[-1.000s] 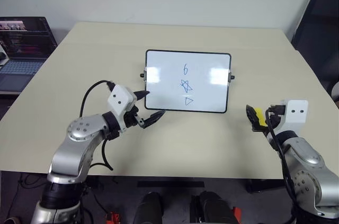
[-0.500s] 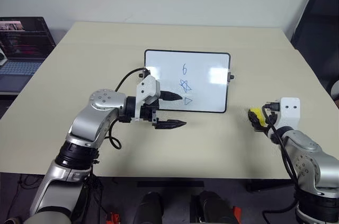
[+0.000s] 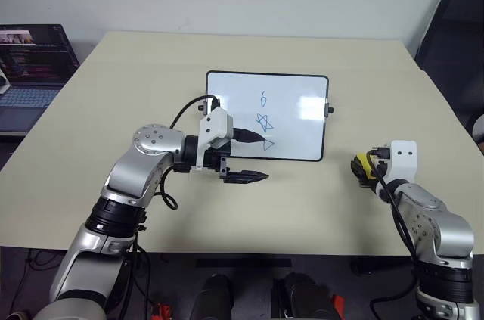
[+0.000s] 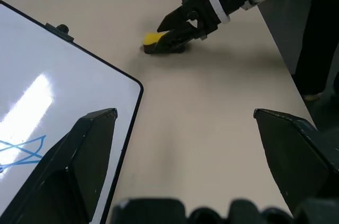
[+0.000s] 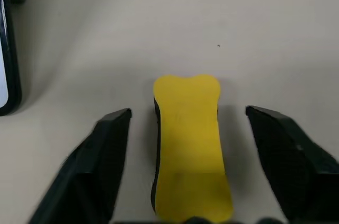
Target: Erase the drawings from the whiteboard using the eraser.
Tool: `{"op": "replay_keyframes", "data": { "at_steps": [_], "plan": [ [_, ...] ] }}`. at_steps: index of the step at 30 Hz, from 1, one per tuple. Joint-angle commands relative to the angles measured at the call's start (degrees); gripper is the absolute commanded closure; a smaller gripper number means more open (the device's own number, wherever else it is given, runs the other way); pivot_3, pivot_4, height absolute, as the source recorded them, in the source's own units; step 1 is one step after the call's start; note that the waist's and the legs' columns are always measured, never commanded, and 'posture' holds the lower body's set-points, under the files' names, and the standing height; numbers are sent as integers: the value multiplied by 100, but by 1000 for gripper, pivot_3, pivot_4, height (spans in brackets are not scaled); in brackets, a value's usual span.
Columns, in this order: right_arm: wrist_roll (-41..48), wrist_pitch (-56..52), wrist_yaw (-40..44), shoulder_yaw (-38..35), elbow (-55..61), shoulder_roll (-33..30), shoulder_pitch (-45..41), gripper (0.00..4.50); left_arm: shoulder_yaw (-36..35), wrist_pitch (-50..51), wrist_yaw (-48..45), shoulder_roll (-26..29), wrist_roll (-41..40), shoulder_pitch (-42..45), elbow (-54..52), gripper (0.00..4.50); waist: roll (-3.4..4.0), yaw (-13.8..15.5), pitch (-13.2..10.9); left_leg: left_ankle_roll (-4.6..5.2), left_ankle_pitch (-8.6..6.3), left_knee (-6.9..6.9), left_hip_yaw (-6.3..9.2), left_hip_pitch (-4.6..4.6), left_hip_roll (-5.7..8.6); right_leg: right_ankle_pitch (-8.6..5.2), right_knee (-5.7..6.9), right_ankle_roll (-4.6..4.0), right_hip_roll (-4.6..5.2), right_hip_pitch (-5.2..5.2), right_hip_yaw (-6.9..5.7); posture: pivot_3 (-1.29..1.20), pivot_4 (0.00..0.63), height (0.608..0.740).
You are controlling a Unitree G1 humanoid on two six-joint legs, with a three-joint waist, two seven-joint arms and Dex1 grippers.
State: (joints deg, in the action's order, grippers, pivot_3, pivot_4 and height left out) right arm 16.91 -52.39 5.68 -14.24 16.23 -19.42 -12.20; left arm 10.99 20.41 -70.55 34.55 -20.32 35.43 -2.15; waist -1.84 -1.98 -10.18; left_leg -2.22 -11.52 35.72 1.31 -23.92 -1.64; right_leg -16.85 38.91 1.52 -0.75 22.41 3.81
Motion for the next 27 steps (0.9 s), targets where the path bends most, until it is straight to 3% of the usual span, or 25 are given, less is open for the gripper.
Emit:
{"op": "replay_keyframes", "data": {
  "at_steps": [1,5,10,18,22,27],
  "plan": [
    [-38,168,6,-44,16,6,-113,2043,-162,-107,14,65,-32,-56,-126,0,0,-1,0,0,0,0,-1,0,0,0,0,0,0,0,1,0,150,740],
    [-29,162,39,-25,-35,0,-146,3450,-168,-116,13,150,-4,-201,-210,0,0,-2,0,0,0,0,-1,1,-1,0,1,0,0,0,2,0,150,740],
    [11,261,167,85,279,0,-101,3525,-475,233,572,358,6,-754,-598,0,3,-30,-1,1,-1,0,-2,2,-6,0,2,0,1,1,7,0,150,740],
    [-556,1555,658,953,913,-344,190,3525,-1122,1085,2071,474,236,-1253,-1263,0,4,-31,-2,1,-1,8,3,2,-8,1,4,3,4,-3,2,0,150,740],
    [-464,1713,989,1171,979,-392,-184,3525,-1192,1271,2646,521,556,-1165,-1274,0,4,-29,-2,1,0,11,2,3,-7,4,4,7,4,-3,3,0,150,740],
    [-648,2016,1501,1721,498,-494,-1278,3525,-1211,1455,2985,469,641,-1066,-1253,0,5,-53,-3,1,0,11,1,5,-7,5,7,7,4,-2,2,0,150,740]
  ]
}}
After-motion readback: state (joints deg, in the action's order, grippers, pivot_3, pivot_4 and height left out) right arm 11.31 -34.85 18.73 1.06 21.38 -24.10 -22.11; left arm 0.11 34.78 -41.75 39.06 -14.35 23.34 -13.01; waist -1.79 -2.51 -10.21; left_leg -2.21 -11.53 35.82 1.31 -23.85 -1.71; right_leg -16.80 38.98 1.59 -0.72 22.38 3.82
